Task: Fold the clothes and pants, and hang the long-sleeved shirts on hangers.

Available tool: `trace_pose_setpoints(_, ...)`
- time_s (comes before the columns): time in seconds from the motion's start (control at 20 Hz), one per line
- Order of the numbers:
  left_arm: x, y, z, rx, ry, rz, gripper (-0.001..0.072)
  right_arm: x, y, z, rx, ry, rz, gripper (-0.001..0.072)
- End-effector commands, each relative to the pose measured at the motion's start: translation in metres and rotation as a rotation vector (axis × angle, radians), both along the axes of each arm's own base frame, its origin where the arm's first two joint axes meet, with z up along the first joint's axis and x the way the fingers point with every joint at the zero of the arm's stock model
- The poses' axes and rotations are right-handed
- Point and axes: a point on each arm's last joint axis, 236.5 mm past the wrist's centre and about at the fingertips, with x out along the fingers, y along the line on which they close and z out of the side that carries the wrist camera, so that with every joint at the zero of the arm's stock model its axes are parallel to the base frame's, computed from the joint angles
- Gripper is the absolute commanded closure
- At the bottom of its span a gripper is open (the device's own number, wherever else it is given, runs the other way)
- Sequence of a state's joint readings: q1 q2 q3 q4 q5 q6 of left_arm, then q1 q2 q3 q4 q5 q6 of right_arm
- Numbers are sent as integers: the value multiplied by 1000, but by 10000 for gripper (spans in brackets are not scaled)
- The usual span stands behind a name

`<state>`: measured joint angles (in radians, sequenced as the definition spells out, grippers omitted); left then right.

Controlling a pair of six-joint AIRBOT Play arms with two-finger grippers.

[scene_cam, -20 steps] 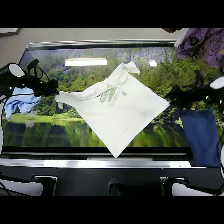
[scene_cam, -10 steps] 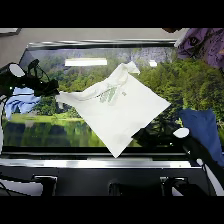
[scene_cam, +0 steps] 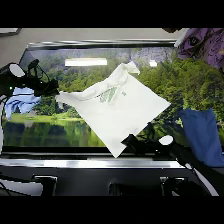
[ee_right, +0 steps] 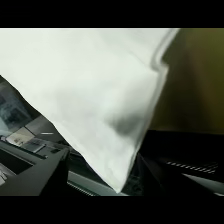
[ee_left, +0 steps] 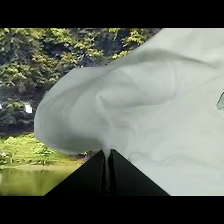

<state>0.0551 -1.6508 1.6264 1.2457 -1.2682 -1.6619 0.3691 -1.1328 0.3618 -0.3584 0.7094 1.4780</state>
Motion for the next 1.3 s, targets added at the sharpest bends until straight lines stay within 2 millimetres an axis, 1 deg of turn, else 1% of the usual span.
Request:
trace_pose_setpoints(0.0,0,0,-1,1,0,0,689,2,13,-12,2,3,-30,235)
trace_pose_setpoints(0.05,1,0,-1,1,-1,0,689,2,15,-15,5,9,-41,263)
trace_pose_setpoints(0.1,1,0,-1,0,0,0,689,6,17,-14,9,-2,-46,381)
trace_pose_setpoints(0.15,1,0,-2,1,2,0,689,12,19,-10,14,-31,-42,465)
trace_pose_setpoints(0.2,1,0,-2,0,2,0,689,22,20,-3,16,-73,-35,602)
trace_pose_setpoints(0.25,1,0,-1,1,0,0,689,33,25,7,21,-123,-18,680)
trace_pose_setpoints(0.35,2,1,8,2,-21,3,690,62,39,40,41,-238,24,683)
trace_pose_setpoints(0.4,6,4,20,4,-53,7,690,78,45,60,44,-305,51,683)
trace_pose_setpoints(0.45,11,7,38,8,-101,13,690,97,47,85,51,-365,72,684)
trace_pose_setpoints(0.5,19,12,64,14,-171,24,690,116,43,110,47,-419,77,684)
trace_pose_setpoints(0.55,27,19,95,19,-252,41,690,140,32,142,31,-492,73,684)
trace_pose_setpoints(0.6,34,28,134,28,-351,61,690,162,19,177,10,-578,68,684)
trace_pose_setpoints(0.65,37,37,174,38,-449,81,690,180,2,216,-16,-667,58,684)
trace_pose_setpoints(0.7,36,45,220,51,-559,101,690,195,-16,262,-42,-762,44,684)
trace_pose_setpoints(0.75,30,53,264,63,-659,117,690,200,-32,307,-64,-854,38,684)
trace_pose_setpoints(0.8,17,59,310,78,-758,132,690,197,-46,357,-85,-955,41,684)
trace_pose_setpoints(0.85,-1,63,347,92,-839,144,690,185,-56,405,-106,-1052,49,683)
trace_pose_setpoints(0.9,-24,65,378,105,-910,157,690,168,-64,447,-125,-1141,57,683)
trace_pose_setpoints(1.0,-85,62,433,131,-1039,175,690,122,-74,517,-182,-1296,60,683)
trace_pose_setpoints(1.05,-116,58,454,145,-1095,181,690,94,-78,544,-205,-1354,55,683)
trace_pose_setpoints(1.1,-148,56,473,172,-1153,191,690,71,-84,562,-217,-1385,34,683)
trace_pose_setpoints(1.15,-179,54,490,201,-1208,202,690,48,-90,576,-230,-1406,2,683)
trace_pose_setpoints(1.2,-204,54,503,229,-1256,215,691,30,-95,584,-235,-1416,-25,683)
trace_pose_setpoints(1.25,-225,55,513,259,-1293,230,692,17,-101,588,-240,-1414,-58,683)
